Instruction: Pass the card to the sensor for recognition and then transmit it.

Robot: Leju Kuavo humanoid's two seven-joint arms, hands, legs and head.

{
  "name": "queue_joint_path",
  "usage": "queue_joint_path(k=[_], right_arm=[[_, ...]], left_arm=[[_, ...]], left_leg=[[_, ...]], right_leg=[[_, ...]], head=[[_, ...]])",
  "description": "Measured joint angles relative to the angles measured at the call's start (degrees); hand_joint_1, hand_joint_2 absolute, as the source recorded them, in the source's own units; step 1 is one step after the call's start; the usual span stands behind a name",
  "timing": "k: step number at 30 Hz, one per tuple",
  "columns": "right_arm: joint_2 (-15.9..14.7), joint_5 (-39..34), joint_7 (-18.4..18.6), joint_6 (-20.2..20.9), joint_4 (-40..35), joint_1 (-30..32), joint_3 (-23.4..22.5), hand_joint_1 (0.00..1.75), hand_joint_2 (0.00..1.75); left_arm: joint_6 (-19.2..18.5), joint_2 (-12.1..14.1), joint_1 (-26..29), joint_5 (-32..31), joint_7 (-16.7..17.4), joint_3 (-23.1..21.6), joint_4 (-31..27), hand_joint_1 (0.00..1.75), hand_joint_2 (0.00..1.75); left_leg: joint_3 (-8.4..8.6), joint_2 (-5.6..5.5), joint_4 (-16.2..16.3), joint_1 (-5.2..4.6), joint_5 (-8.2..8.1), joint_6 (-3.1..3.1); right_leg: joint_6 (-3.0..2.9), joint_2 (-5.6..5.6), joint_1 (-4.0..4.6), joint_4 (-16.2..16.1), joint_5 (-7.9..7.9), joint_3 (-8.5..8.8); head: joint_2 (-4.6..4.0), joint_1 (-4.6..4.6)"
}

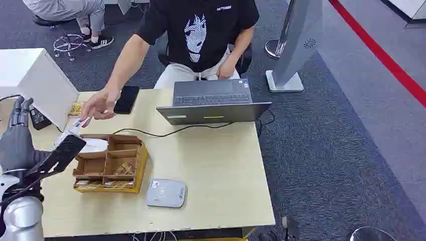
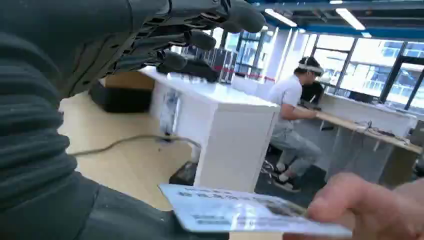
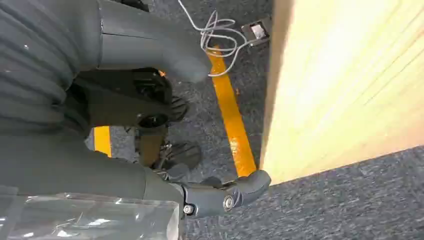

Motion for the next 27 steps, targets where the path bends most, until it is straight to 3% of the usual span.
queue_joint_path(k=[5, 6, 14, 20, 27], right_arm=[[0.6, 1.4, 0.6, -0.9, 0.3, -1.2, 1.5, 0.0, 1.75], [0.7, 1.9, 0.7, -1.1, 0.3, -1.4, 1.8, 0.0, 1.75], [1.6, 4.0, 1.3, -2.3, 0.8, -2.8, 4.4, 0.0, 1.75], [1.8, 4.9, 1.8, -3.4, 0.8, -3.4, 5.5, 0.0, 1.75], [2.1, 4.6, 1.8, -4.1, 0.8, -3.7, 5.9, 0.0, 1.75]], left_arm=[[0.8, 3.1, -5.6, -7.3, 3.1, -3.8, 1.8, 0.0, 1.75], [1.0, 3.8, -6.7, -8.9, 3.8, -4.5, 2.1, 1.73, 1.75], [2.5, 8.7, -14.7, -21.4, 8.8, -9.5, 4.3, 1.75, 1.75], [4.3, 11.1, -17.4, -31.3, 12.6, -11.2, 4.5, 1.75, 1.75], [5.6, 11.9, -17.5, -31.8, 10.7, -11.6, 4.5, 1.75, 1.75]], left_leg=[[0.02, 0.02, 0.0, 0.0, 0.04, -0.06], [0.02, 0.02, 0.0, 0.0, 0.04, -0.06], [0.01, 0.02, 0.0, 0.01, 0.07, -0.1], [0.03, 0.15, 0.0, 0.03, 0.06, -0.1], [0.05, 0.16, 0.0, 0.09, 0.07, -0.12]], right_leg=[[-0.01, 0.03, 0.0, 0.0, 0.04, 0.0], [-0.01, 0.02, 0.0, 0.0, 0.04, 0.0], [-0.04, 0.04, 0.0, 0.1, 0.06, 0.0], [-0.04, 0.18, 0.02, 0.1, 0.06, -0.04], [-0.06, 0.2, 0.03, 0.1, 0.07, -0.06]], head=[[0.0, -0.04], [0.0, -0.04], [0.0, -0.02], [0.0, -0.02], [0.0, -0.04]])
